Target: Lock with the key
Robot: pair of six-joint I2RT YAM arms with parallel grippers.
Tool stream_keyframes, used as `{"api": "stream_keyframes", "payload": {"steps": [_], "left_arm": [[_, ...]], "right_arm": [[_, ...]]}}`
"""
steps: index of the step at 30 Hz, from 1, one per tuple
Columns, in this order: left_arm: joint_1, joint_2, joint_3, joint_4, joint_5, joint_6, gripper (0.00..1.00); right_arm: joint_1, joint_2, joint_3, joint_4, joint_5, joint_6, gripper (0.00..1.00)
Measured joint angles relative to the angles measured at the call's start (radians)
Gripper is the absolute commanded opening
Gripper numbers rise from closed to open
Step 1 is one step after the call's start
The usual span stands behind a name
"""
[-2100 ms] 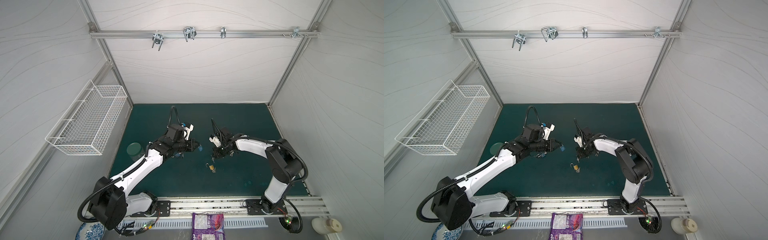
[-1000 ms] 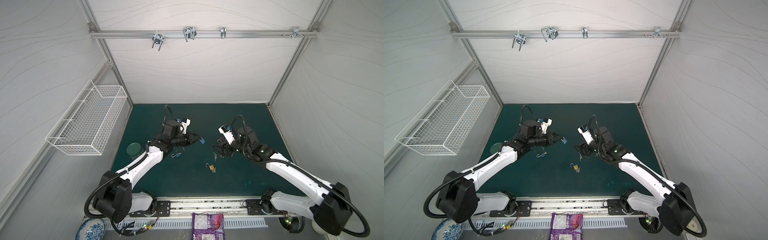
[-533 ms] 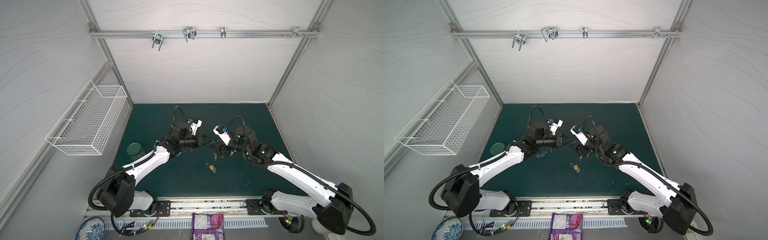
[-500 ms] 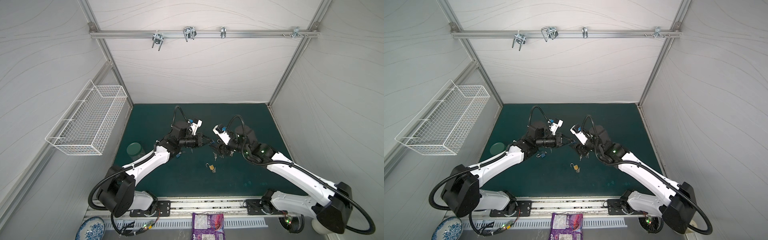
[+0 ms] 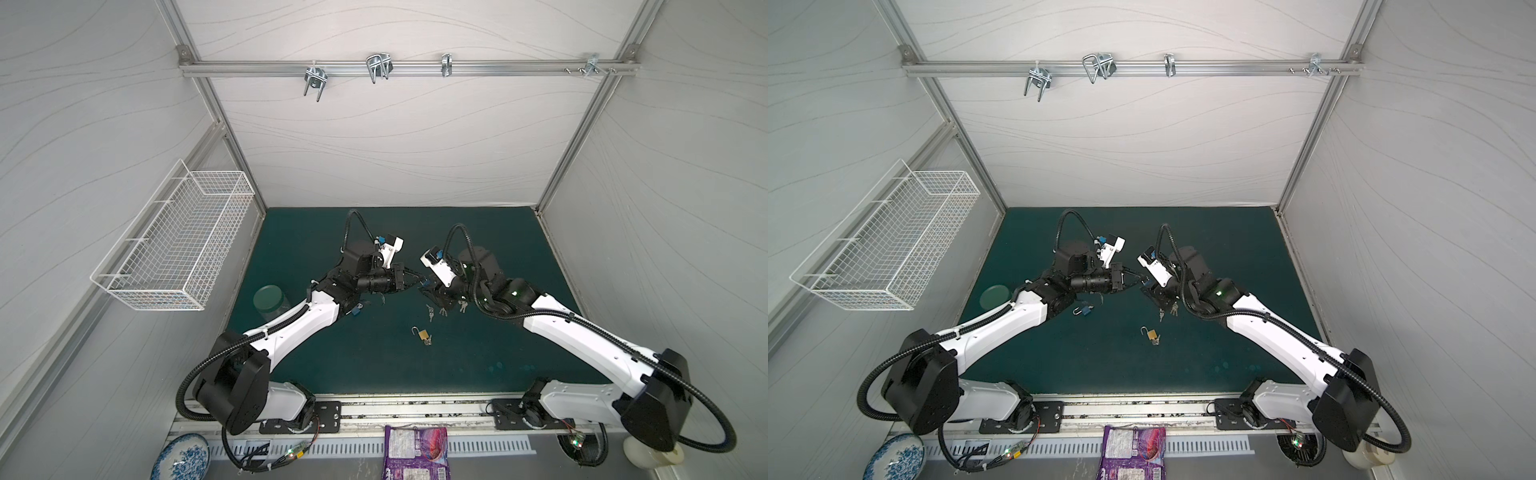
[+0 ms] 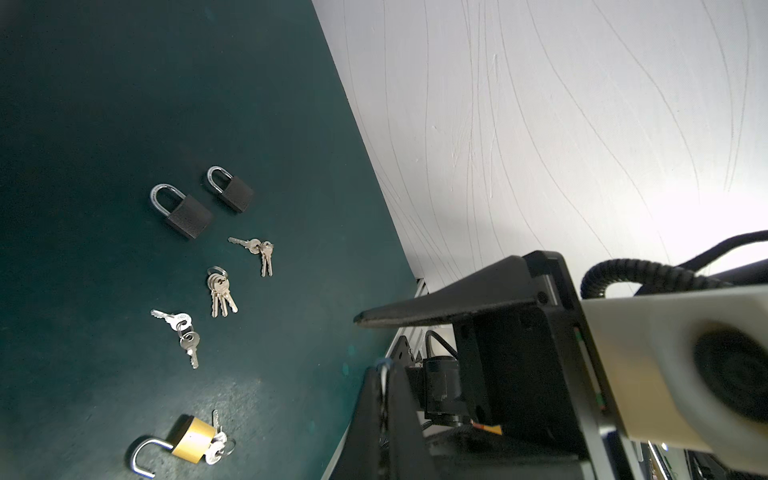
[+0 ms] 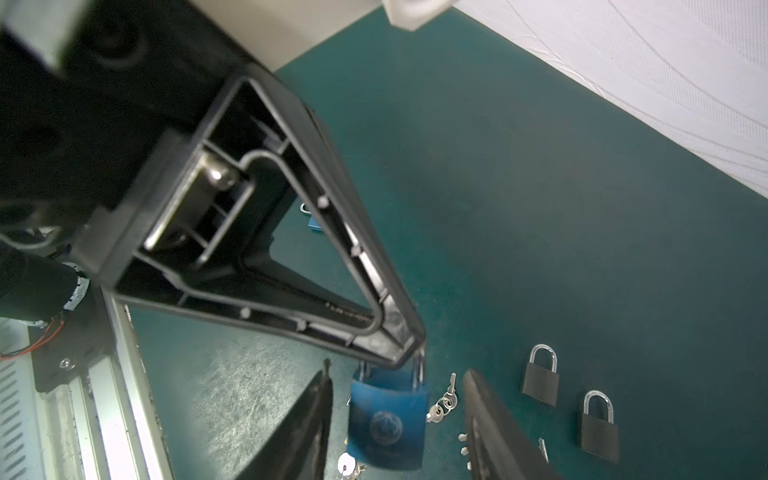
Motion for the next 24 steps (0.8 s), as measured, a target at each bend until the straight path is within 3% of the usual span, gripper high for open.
{"api": "stream_keyframes", "payload": {"steps": [5, 15, 24], "left_arm": [[0.0, 0.0, 0.0, 0.0, 0.0, 0.0, 0.0], [0.0, -0.008, 0.0, 0.0, 0.001, 0.0, 0.0], [0.0, -0.017, 0.0, 0.0, 0.002, 0.003, 0.0]], "right_arm": [[0.0, 0.003, 0.018, -0.005, -0.01, 0.013, 0.36], [0.0, 0.005, 0.018, -0.021, -0.013, 0.027, 0.4], [0.0, 0.009, 0.019, -0.027, -0.02, 0.043, 0.19]]}}
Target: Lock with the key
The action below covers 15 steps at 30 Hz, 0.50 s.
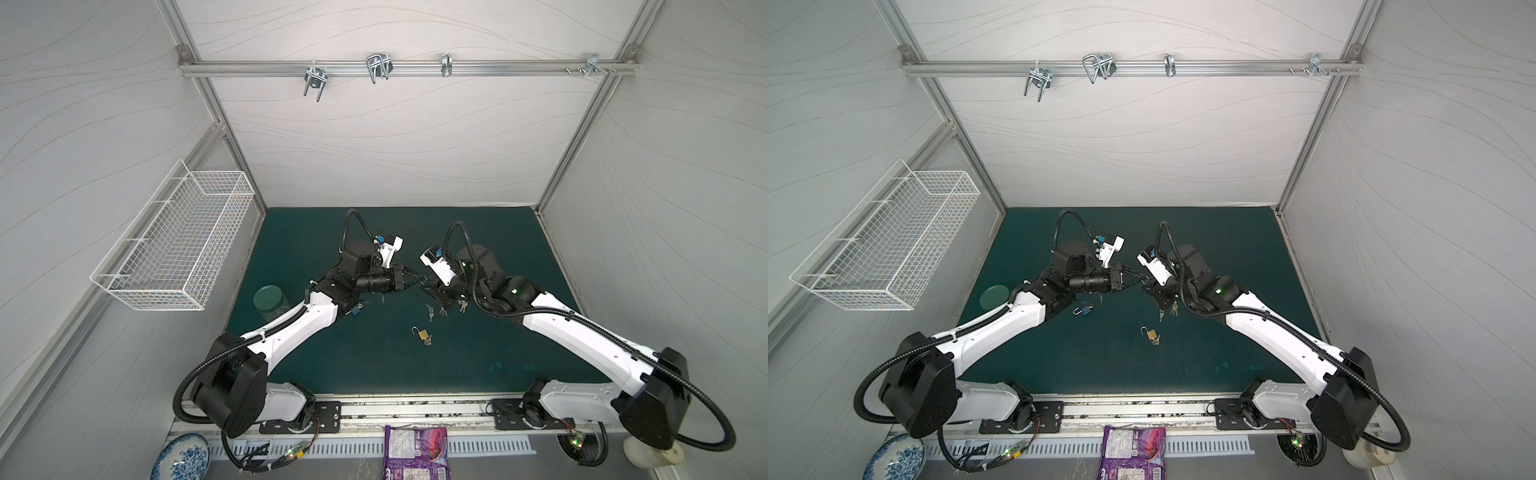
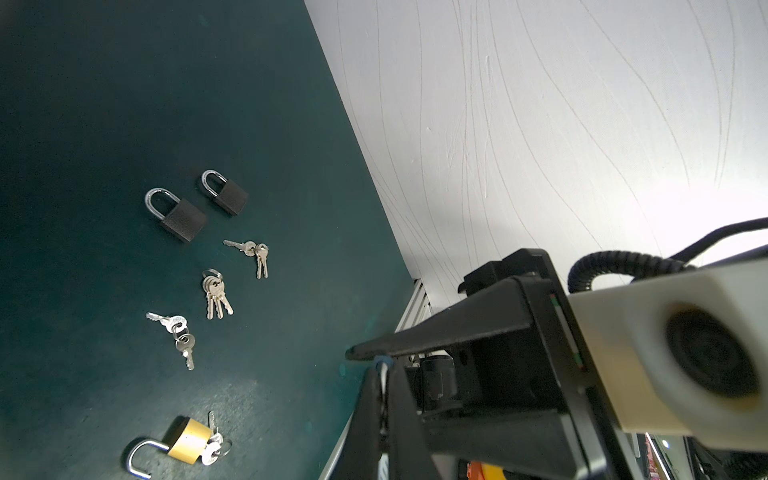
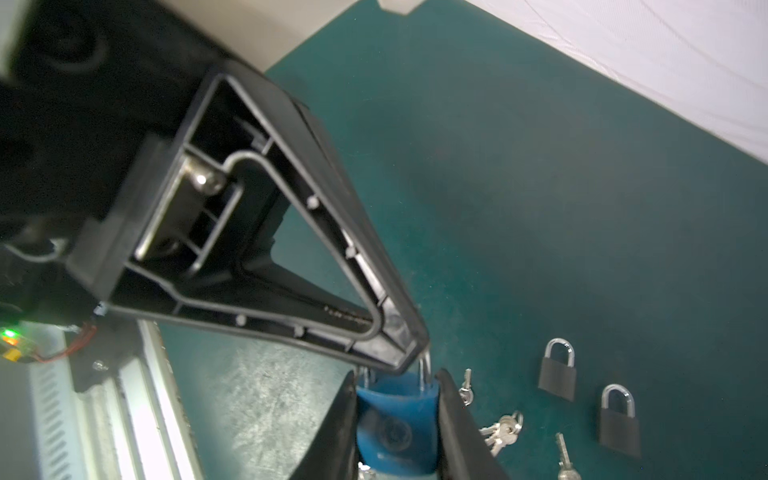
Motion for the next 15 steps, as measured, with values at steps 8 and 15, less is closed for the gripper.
{"api": "stream_keyframes", "payload": {"steps": [8, 15], "left_arm": [[0.005, -0.059, 0.013, -0.084, -0.059, 0.08, 0.68], [0.018, -0.184, 0.016, -0.32, -0.348, 0.208, 0.99]], "right_arm": [[-0.004, -0.013, 0.0, -0.004, 0.0, 0.006, 0.02], [-0.045, 0.102, 0.016, -0.065, 0.013, 0.047, 0.01]]}}
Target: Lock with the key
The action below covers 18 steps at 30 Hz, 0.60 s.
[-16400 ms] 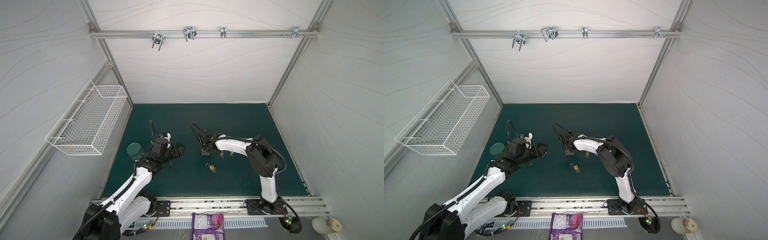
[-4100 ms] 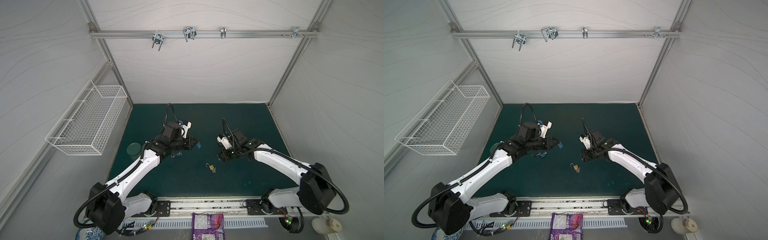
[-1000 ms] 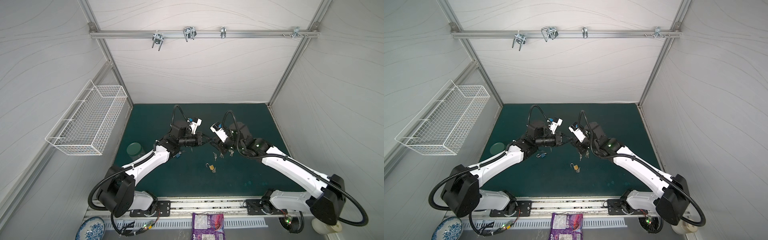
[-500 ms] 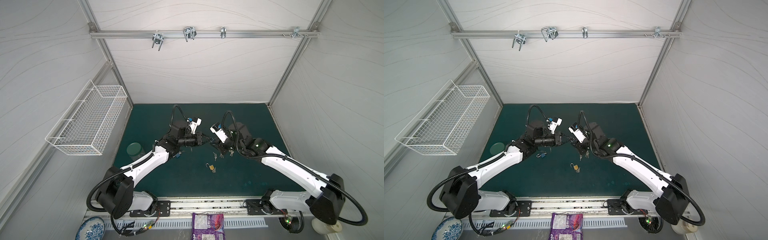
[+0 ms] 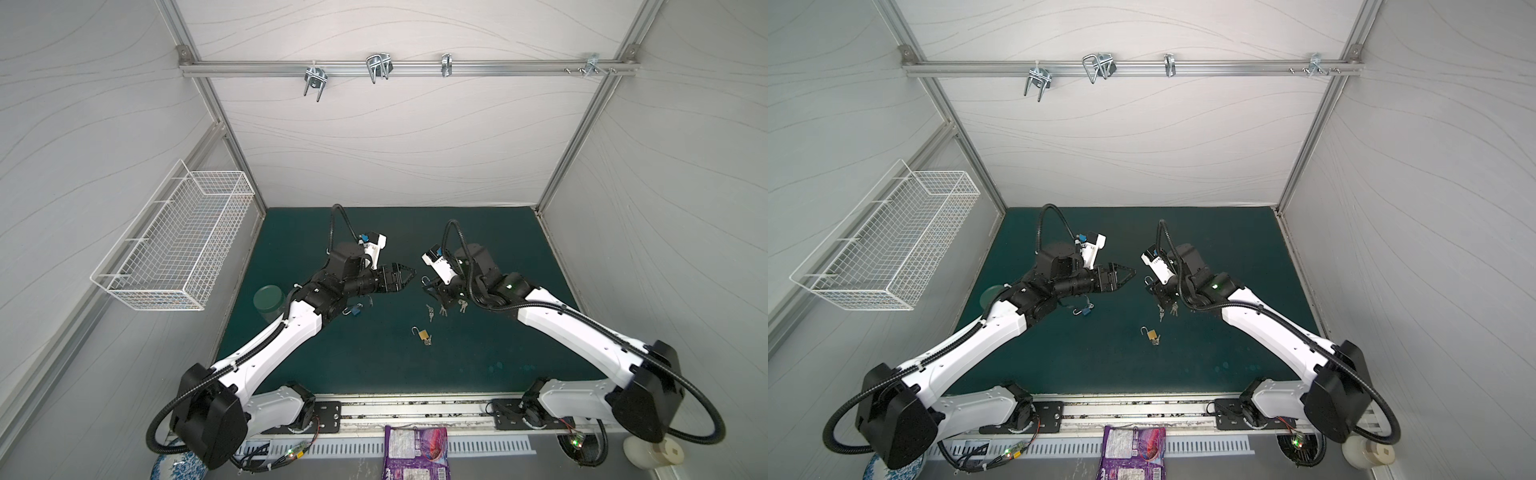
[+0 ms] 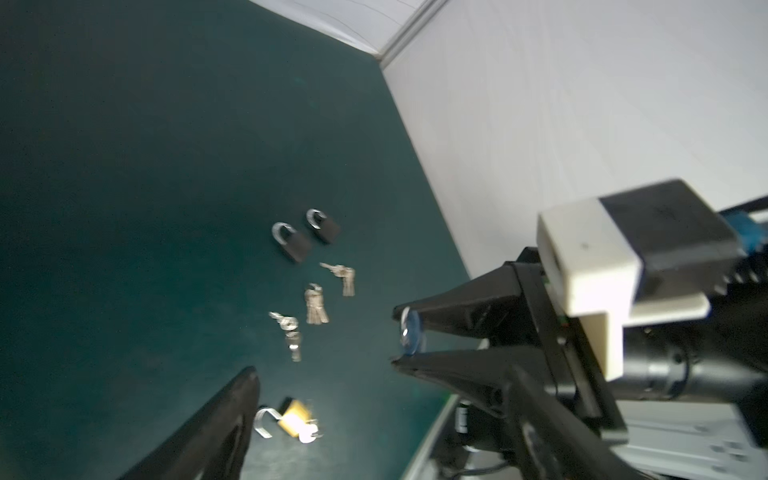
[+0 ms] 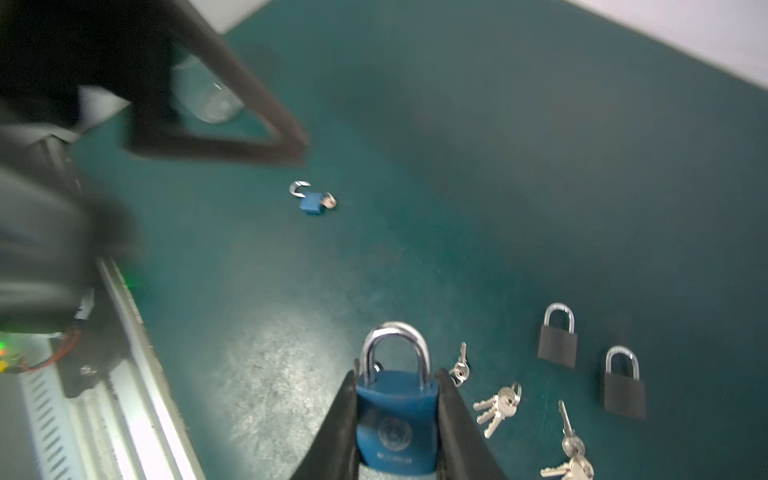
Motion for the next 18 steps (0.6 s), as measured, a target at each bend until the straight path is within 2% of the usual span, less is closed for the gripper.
{"api": "stream_keyframes", "payload": {"steps": [4, 7, 13, 18], "left_arm": [[0.006, -0.032, -0.029, -0.085, -0.136, 0.033, 0.99], [0.017, -0.053, -0.1, -0.1, -0.182, 0.028, 0.99], [0.085, -0.086, -0.248, -0.094, -0.186, -0.033, 0.99], [0.113, -0.113, -0.283, -0.094, -0.189, -0.05, 0.99]], "right_arm": [[-0.011, 0.142, 0.036, -0.049, 0.017, 0.012, 0.01], [-0.018, 0.245, 0.075, -0.079, 0.032, 0.018, 0.0], [-0.043, 0.414, 0.168, -0.112, 0.051, 0.03, 0.01], [-0.06, 0.524, 0.245, -0.138, 0.077, 0.037, 0.01]]}}
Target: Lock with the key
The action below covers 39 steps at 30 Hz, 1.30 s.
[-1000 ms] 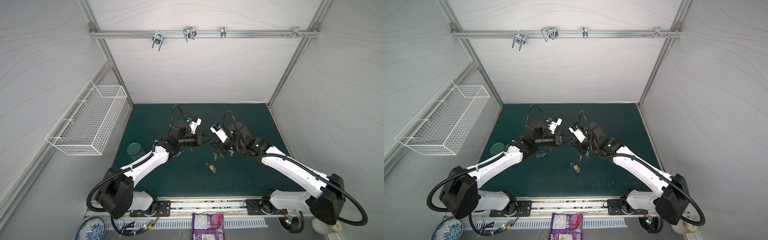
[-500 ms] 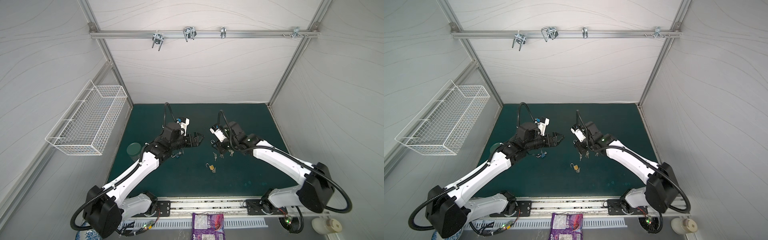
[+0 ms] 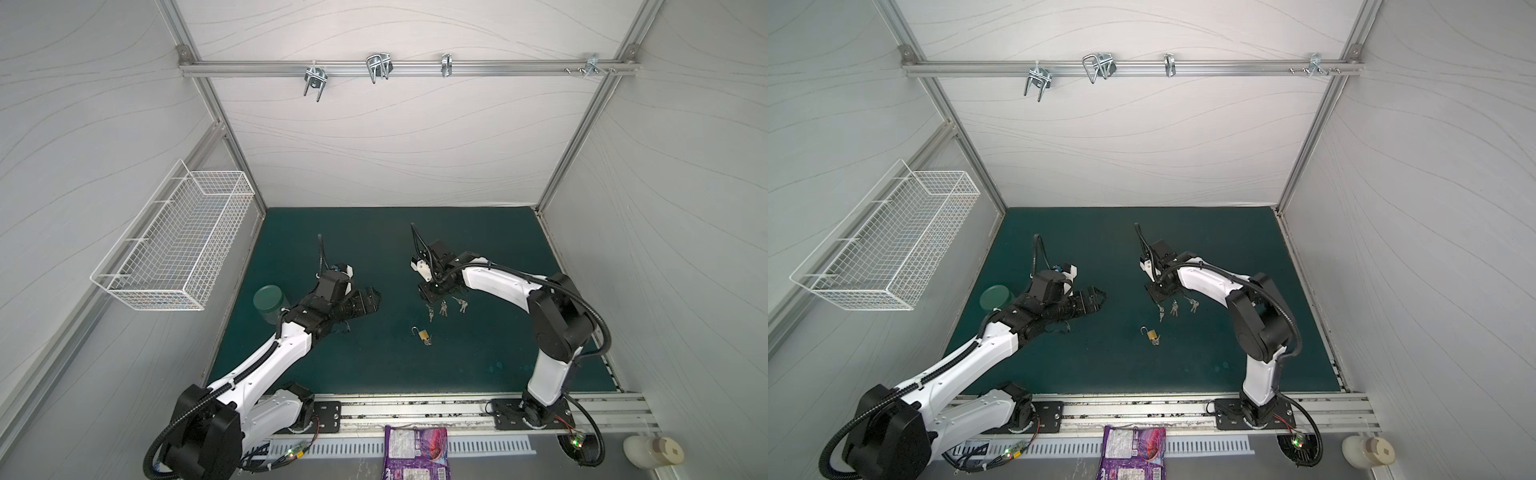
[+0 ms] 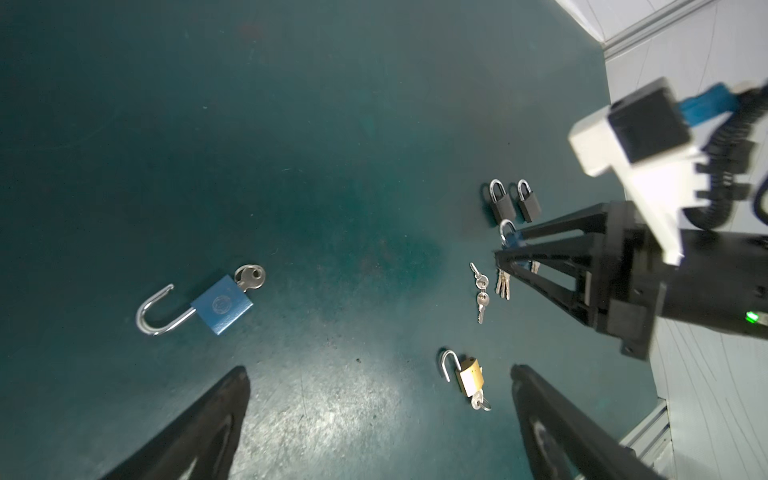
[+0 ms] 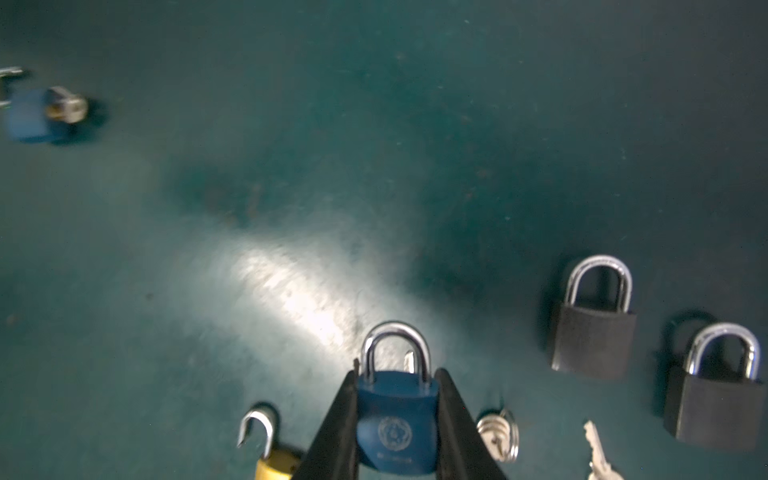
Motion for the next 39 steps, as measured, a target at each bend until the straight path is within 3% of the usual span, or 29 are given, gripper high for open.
{"api": "stream_keyframes", "payload": {"steps": [18, 21, 27, 32, 36, 39], "left_arm": [[0.046, -0.026, -0.013, 0.002, 0.001, -0.022, 0.99], [0.059, -0.021, -0.013, 0.001, 0.006, -0.023, 0.99], [0.071, 0.019, -0.006, -0.018, 0.017, -0.022, 0.99], [0.073, 0.051, 0.014, -0.06, 0.016, -0.022, 0.99], [0.093, 0.051, 0.032, -0.078, 0.014, -0.019, 0.97], [0.123, 0.051, 0.043, -0.094, 0.006, -0.014, 0.95]], "right_arm": [[-0.021, 0.192, 0.173, -0.078, 0.084, -0.014, 0.07], [-0.026, 0.21, 0.188, -0.085, 0.084, -0.02, 0.12], [-0.027, 0.217, 0.199, -0.101, 0.084, -0.023, 0.35], [-0.031, 0.215, 0.2, -0.104, 0.082, -0.026, 0.47], [-0.035, 0.161, 0.169, -0.09, 0.071, -0.021, 0.5], [-0.035, 0.029, 0.07, -0.026, 0.023, -0.019, 0.5]]}}
